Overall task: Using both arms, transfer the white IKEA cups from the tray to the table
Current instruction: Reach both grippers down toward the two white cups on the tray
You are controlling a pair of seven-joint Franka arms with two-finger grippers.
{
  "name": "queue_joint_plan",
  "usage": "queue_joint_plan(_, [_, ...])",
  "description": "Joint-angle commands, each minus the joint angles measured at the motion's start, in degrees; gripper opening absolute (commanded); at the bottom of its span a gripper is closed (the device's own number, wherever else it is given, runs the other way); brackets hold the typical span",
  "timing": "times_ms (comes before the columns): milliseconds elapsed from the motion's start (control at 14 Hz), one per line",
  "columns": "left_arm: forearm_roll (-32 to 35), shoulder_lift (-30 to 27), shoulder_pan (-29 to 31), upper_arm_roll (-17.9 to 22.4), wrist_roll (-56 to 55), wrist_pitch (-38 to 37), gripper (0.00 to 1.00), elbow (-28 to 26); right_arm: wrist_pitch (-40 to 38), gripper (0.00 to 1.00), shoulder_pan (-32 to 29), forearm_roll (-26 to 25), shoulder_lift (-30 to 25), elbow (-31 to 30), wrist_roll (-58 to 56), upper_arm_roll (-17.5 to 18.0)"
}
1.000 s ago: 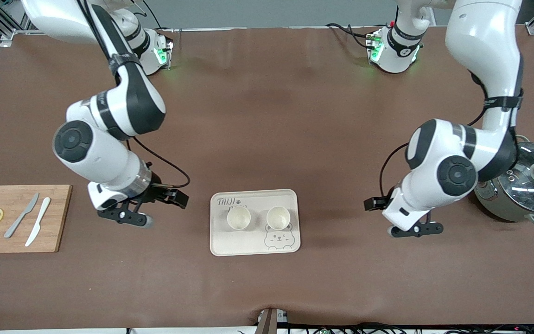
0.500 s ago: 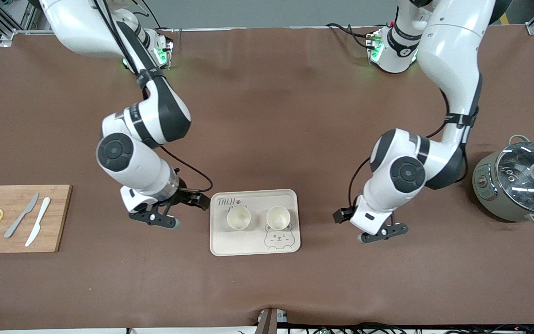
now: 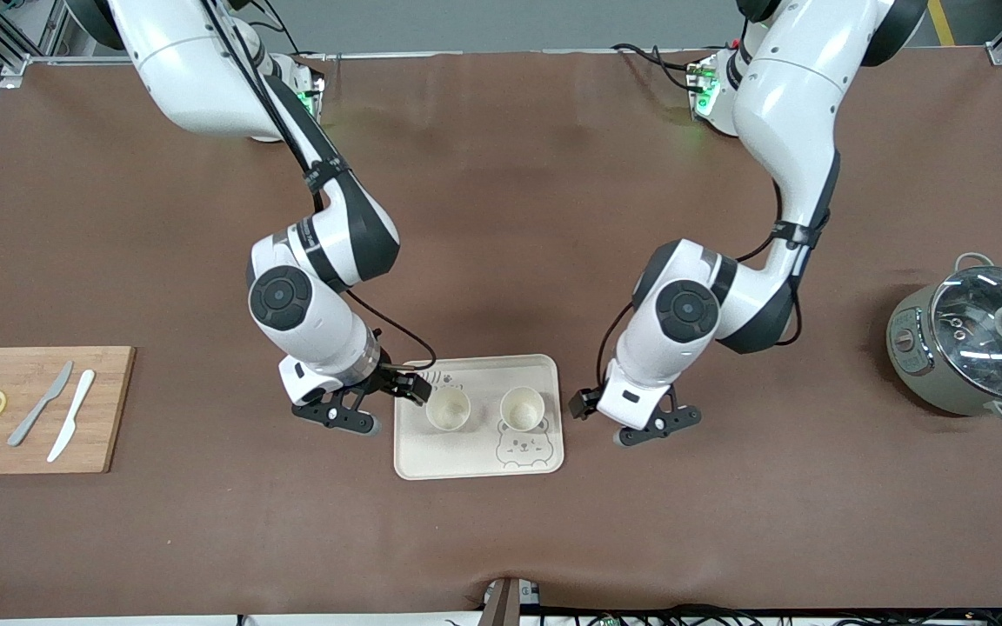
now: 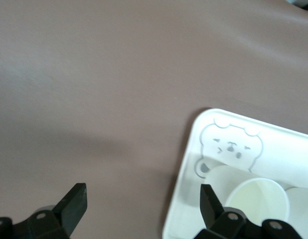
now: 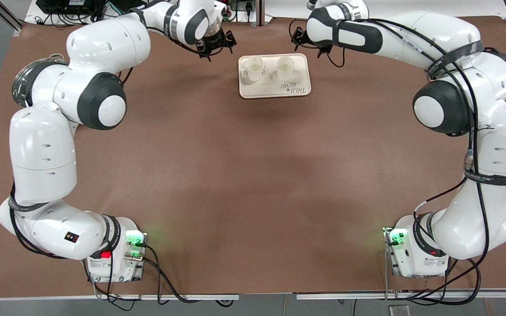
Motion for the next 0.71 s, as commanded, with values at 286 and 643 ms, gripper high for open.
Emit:
queue_joint_plan(286, [-0.6,5.5,-7.1,4.7,-3.7,3.2,1.00,4.3,4.8,1.00,1.2,-0.5,4.2,1.3,1.1,-0.3])
queue_joint_plan(643, [-0.6,6.6,-9.4,6.2,-5.5,5.3,1.00,4.4,6.5,1.00,2.0,-0.5,6.2,1.3,1.3,-0.3])
